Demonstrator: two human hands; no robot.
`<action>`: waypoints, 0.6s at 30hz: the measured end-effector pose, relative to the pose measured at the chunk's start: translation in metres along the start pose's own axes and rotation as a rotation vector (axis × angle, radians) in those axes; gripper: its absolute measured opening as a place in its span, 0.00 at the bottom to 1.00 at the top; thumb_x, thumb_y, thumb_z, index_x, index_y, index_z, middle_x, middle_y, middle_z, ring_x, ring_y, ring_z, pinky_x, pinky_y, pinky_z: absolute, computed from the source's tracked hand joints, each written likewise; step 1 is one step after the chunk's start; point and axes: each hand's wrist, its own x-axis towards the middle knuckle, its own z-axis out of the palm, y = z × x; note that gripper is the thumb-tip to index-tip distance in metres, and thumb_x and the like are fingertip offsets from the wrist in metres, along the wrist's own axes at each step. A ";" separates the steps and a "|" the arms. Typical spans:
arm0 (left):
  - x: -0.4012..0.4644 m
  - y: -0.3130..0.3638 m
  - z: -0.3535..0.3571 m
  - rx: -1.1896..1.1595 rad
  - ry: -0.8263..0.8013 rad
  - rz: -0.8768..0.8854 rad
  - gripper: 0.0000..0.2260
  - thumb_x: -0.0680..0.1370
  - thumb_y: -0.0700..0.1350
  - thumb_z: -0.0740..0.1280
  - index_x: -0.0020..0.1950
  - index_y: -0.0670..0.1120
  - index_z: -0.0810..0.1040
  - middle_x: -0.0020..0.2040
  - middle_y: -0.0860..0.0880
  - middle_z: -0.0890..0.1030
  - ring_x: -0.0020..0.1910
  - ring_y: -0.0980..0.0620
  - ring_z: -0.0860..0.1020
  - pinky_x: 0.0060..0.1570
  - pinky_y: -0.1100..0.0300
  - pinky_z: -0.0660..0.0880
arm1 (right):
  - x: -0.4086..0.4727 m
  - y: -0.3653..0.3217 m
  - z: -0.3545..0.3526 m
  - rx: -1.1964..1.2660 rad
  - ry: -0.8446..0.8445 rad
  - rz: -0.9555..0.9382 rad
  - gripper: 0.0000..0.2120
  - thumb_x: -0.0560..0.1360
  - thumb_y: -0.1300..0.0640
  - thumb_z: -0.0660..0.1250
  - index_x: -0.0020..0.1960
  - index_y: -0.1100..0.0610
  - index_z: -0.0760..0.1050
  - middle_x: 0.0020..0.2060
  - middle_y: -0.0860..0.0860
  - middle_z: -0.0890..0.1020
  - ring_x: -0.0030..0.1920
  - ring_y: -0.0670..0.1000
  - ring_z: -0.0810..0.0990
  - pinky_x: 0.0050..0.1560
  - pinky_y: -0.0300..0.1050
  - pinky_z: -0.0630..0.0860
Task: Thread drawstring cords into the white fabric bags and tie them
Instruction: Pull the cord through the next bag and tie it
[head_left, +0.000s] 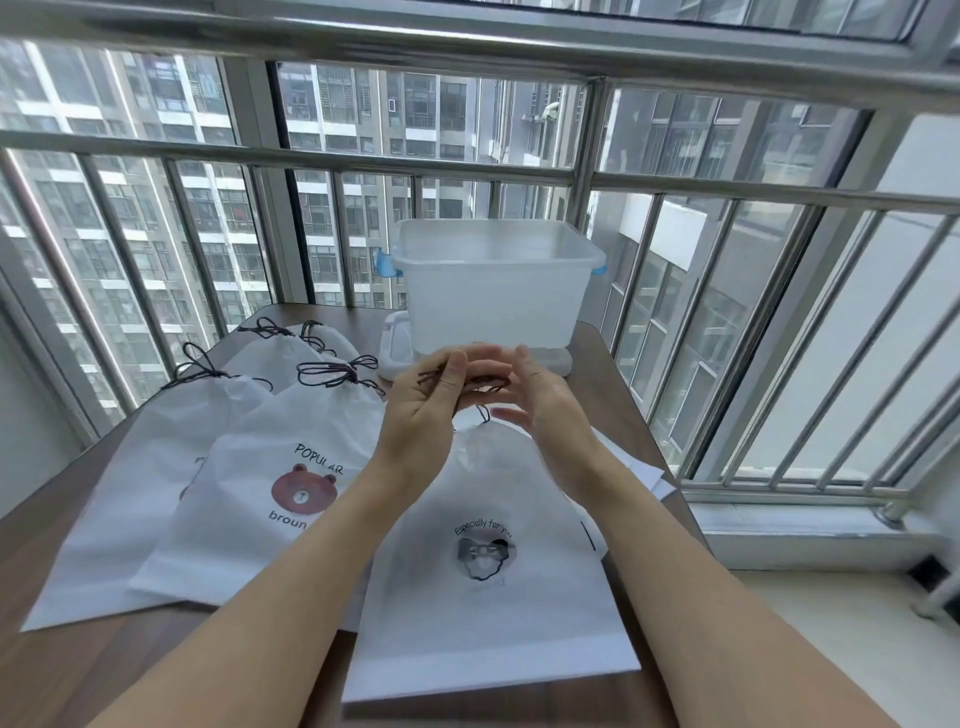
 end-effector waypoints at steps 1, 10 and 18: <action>-0.001 0.001 0.001 -0.012 -0.022 -0.009 0.17 0.85 0.43 0.55 0.60 0.33 0.77 0.54 0.33 0.83 0.55 0.34 0.82 0.58 0.45 0.79 | -0.001 -0.002 -0.002 0.062 -0.039 0.039 0.27 0.85 0.41 0.48 0.65 0.55 0.79 0.57 0.53 0.85 0.59 0.53 0.83 0.63 0.50 0.74; 0.011 0.016 -0.012 -0.290 0.357 -0.210 0.22 0.86 0.49 0.53 0.34 0.44 0.71 0.38 0.45 0.83 0.48 0.47 0.84 0.56 0.53 0.78 | 0.009 -0.005 -0.024 0.828 0.363 0.148 0.08 0.84 0.59 0.61 0.53 0.60 0.79 0.34 0.52 0.82 0.37 0.48 0.83 0.48 0.43 0.83; 0.022 0.012 -0.046 0.297 0.546 -0.267 0.22 0.85 0.52 0.56 0.31 0.47 0.66 0.25 0.50 0.64 0.22 0.51 0.60 0.26 0.62 0.57 | 0.010 -0.001 -0.057 0.366 0.595 0.217 0.12 0.85 0.63 0.56 0.53 0.59 0.79 0.26 0.47 0.63 0.21 0.43 0.57 0.19 0.35 0.55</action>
